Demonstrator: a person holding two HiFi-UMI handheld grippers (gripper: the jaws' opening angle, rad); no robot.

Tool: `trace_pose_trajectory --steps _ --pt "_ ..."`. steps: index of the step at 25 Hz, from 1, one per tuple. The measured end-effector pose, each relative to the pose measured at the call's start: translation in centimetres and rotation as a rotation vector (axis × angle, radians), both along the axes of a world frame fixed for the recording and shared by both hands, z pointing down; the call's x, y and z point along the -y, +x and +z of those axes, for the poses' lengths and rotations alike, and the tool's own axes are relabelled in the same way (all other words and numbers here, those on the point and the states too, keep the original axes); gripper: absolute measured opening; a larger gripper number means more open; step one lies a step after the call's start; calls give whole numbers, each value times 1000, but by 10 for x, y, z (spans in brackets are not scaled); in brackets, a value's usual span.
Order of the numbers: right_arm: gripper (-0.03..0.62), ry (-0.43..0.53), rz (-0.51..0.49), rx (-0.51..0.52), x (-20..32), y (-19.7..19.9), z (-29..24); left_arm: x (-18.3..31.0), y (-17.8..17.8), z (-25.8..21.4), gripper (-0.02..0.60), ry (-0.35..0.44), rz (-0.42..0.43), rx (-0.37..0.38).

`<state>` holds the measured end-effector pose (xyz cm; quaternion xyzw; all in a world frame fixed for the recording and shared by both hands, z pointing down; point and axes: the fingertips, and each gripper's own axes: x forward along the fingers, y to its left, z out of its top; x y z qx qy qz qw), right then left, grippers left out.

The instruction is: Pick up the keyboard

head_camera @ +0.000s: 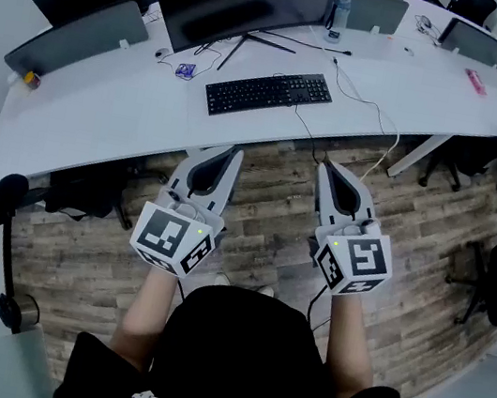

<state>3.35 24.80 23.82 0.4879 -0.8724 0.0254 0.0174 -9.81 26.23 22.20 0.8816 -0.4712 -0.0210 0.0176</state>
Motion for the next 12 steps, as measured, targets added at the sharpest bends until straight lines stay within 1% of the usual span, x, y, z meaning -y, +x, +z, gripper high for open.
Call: trace_pose_trajectory --steps 5,12 --pt "5 13 -16 26 -7 4 0 -5 8 3 11 -14 5 -27" --pt "5 -4 -28 26 -10 24 8 -8 29 7 11 -21 -5 -9"
